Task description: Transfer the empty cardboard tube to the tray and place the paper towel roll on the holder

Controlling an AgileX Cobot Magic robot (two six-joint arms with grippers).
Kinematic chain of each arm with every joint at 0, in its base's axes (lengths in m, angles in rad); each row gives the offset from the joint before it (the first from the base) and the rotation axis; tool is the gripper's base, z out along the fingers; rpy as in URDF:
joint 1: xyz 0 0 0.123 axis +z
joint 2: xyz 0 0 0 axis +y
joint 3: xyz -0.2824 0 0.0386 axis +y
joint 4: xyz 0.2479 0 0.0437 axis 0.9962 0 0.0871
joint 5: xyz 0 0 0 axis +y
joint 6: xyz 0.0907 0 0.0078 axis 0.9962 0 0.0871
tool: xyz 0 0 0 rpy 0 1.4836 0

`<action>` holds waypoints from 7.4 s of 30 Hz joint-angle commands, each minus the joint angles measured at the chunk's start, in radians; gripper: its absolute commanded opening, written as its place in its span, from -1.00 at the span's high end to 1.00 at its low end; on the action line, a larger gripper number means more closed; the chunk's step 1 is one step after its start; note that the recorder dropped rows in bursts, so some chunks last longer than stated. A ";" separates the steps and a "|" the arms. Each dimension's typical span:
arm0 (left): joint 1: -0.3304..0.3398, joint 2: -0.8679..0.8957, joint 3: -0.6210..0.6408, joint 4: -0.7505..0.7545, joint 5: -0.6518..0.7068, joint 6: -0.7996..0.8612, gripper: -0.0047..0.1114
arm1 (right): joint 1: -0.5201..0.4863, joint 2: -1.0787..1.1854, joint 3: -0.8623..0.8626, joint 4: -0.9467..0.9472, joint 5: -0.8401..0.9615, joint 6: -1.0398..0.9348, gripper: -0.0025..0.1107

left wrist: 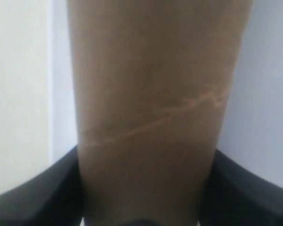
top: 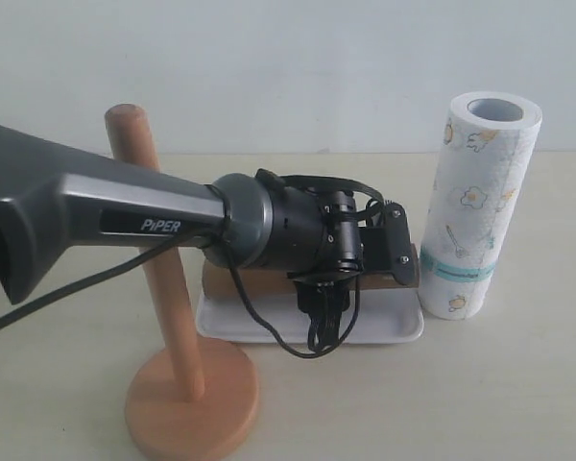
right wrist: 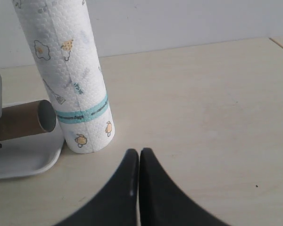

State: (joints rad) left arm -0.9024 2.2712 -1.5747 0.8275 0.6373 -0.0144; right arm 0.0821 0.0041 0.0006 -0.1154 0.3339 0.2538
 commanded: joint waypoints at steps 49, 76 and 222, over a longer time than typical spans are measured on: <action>-0.003 0.023 -0.006 0.006 0.069 0.031 -0.32 | -0.003 -0.004 -0.001 -0.004 -0.004 -0.002 0.96; -0.100 -0.148 -0.006 0.093 0.167 0.031 -0.32 | -0.003 -0.004 -0.001 -0.004 -0.004 -0.002 0.96; 0.840 -2.271 1.575 -0.872 -0.341 -0.009 0.85 | -0.003 -0.004 -0.001 -0.004 -0.004 0.001 0.96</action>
State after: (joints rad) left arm -0.0671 0.0027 -0.0036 -0.0458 0.2928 -0.0282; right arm 0.0821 0.0041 0.0006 -0.1154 0.3339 0.2538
